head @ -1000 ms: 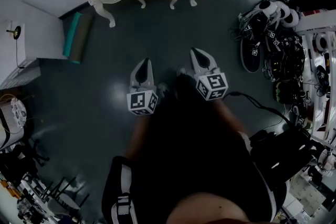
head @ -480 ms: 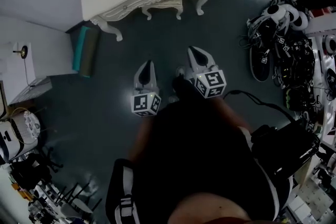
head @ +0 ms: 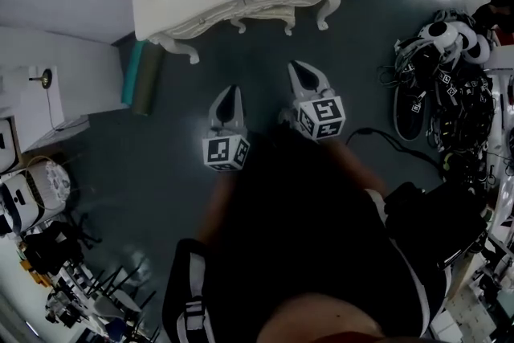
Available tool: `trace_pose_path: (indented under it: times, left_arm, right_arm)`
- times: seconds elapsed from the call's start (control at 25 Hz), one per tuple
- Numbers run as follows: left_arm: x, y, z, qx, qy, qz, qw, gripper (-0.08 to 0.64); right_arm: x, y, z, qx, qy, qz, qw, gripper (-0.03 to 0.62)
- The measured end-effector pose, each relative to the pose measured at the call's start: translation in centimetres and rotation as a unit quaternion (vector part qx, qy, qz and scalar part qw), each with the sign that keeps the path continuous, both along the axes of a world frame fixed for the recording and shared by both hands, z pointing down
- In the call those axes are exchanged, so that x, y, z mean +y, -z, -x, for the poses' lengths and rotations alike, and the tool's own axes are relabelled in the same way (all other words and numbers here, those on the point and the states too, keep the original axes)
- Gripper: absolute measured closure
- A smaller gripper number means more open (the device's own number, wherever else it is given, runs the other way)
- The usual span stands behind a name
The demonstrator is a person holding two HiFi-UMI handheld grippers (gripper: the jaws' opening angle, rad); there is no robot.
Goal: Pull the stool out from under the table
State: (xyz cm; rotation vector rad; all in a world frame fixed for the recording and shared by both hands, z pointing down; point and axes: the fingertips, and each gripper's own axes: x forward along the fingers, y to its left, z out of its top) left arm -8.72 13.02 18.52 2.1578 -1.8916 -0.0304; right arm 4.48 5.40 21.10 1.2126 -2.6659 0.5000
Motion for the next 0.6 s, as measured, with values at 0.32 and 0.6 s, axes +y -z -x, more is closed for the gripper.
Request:
trace_pose_path:
  times: [0.32,0.6]
  left_arm:
    - [-5.4,-1.2,1.2,0.005,-0.017,0.0,0.9998,0.551]
    - [-12.4,-3.4,3.3,0.017,-0.067,0.004,0.9976,0.551]
  right_arm:
    - [-3.7,-2.6,1.4,0.008,-0.012,0.023,1.0,0.594]
    - [-8.2,-7.2,4.7,-0.022,-0.055,0.057,0.997,0.594]
